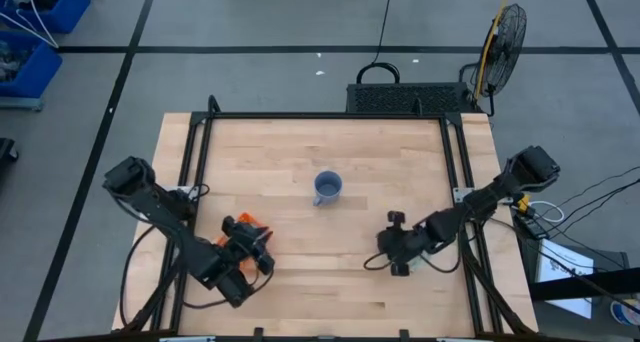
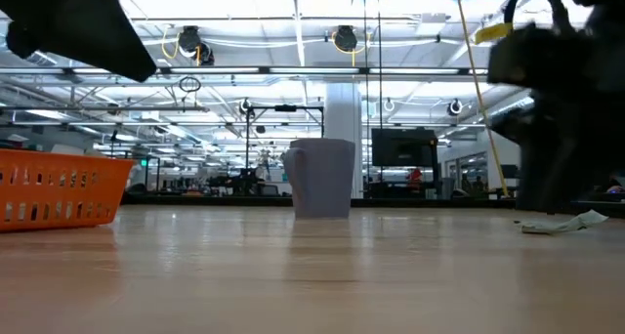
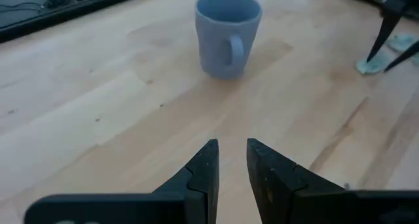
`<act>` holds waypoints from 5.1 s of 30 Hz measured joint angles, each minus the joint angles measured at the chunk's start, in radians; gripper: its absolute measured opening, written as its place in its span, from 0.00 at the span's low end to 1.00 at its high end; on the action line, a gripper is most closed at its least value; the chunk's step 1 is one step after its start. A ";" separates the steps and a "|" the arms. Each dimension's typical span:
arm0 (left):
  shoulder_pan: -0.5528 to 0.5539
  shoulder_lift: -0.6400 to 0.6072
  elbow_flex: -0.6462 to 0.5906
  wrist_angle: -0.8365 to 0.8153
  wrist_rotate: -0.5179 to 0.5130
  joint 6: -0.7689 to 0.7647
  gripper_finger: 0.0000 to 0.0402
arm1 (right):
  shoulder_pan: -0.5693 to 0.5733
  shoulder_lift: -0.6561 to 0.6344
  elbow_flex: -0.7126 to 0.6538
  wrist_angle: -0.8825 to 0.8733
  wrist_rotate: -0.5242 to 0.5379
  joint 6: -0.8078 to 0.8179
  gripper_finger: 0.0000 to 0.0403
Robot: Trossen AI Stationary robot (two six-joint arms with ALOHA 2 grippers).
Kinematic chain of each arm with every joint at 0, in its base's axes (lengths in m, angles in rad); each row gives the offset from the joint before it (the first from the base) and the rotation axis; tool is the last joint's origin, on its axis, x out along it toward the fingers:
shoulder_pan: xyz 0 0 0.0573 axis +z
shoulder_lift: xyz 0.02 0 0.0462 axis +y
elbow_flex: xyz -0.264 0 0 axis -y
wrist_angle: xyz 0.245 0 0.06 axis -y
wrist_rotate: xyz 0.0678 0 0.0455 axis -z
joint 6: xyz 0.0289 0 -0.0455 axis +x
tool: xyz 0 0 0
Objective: Pick and place Stevia / Truvia into bins
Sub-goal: Put the green stevia packet into the orange basket
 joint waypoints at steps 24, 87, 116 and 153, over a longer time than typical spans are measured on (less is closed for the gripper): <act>0.129 0.000 0.000 0.113 0.132 0.228 0.21 | 0.029 -0.005 -0.145 0.009 0.013 0.249 0.10; 0.254 0.045 0.000 0.834 0.403 1.599 0.21 | -0.213 0.247 0.177 0.807 -0.155 -0.507 0.00; 0.257 0.045 0.000 0.888 0.413 1.632 0.21 | -0.216 0.246 0.177 0.791 -0.154 -0.506 0.00; 0.132 0.045 0.000 0.344 0.169 1.058 0.02 | -0.206 0.246 0.176 0.710 -0.077 -0.593 0.32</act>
